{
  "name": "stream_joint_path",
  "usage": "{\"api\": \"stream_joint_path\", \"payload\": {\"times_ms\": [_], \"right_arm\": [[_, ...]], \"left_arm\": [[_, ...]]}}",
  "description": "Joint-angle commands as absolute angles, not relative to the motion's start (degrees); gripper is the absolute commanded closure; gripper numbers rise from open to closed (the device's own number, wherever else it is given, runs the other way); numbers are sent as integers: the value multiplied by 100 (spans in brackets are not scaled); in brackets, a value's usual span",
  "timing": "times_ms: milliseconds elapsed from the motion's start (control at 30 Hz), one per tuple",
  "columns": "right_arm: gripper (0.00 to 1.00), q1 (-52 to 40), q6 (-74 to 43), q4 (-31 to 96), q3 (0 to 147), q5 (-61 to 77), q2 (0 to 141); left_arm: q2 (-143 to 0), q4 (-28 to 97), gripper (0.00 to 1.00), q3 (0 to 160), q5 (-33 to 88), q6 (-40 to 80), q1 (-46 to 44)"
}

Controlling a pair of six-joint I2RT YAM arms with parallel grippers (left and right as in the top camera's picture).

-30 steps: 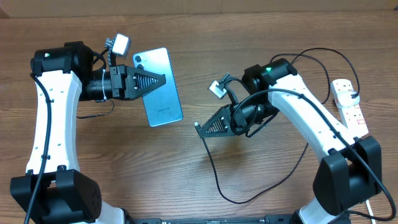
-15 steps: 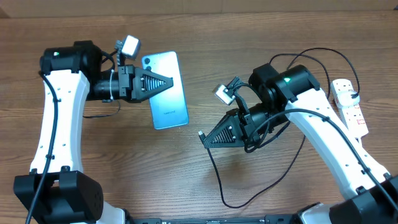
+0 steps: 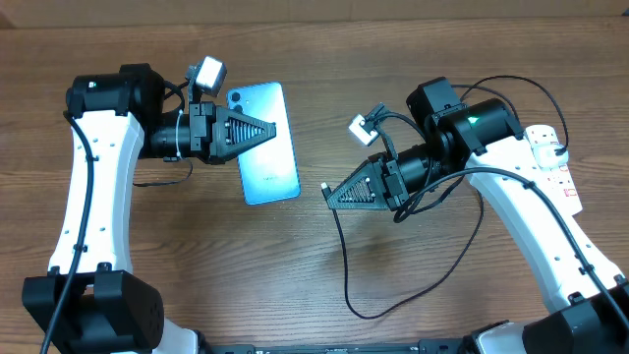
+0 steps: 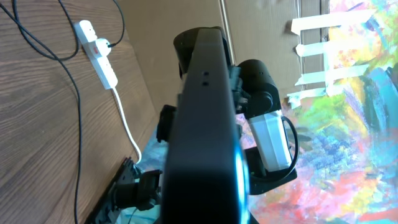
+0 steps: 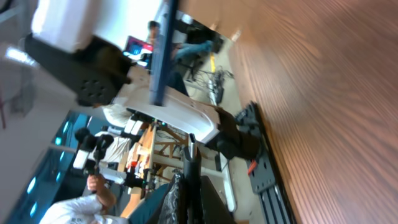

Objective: Plug charger to phone and switch on socket

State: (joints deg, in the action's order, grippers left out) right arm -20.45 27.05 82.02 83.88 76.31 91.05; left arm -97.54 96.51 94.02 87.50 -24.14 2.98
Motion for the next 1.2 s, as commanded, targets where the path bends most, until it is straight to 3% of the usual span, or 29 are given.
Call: {"api": "stream_joint_path", "payload": {"times_ms": [0,633,1167], "right_arm": [[96,-2088,2082,8226,8364,7181,8794],[96,-2613,1520,8117,8364,7159,8250],[96,-3308,-615,6525,8364,5857,8250]], "left_arm": [[-9695,9684,96,9480,9048,-2418,296],[-9701,9179,96,9480,9048,-1754,204],[-9708,8794,96,9480,9048,-1514,-67]]}}
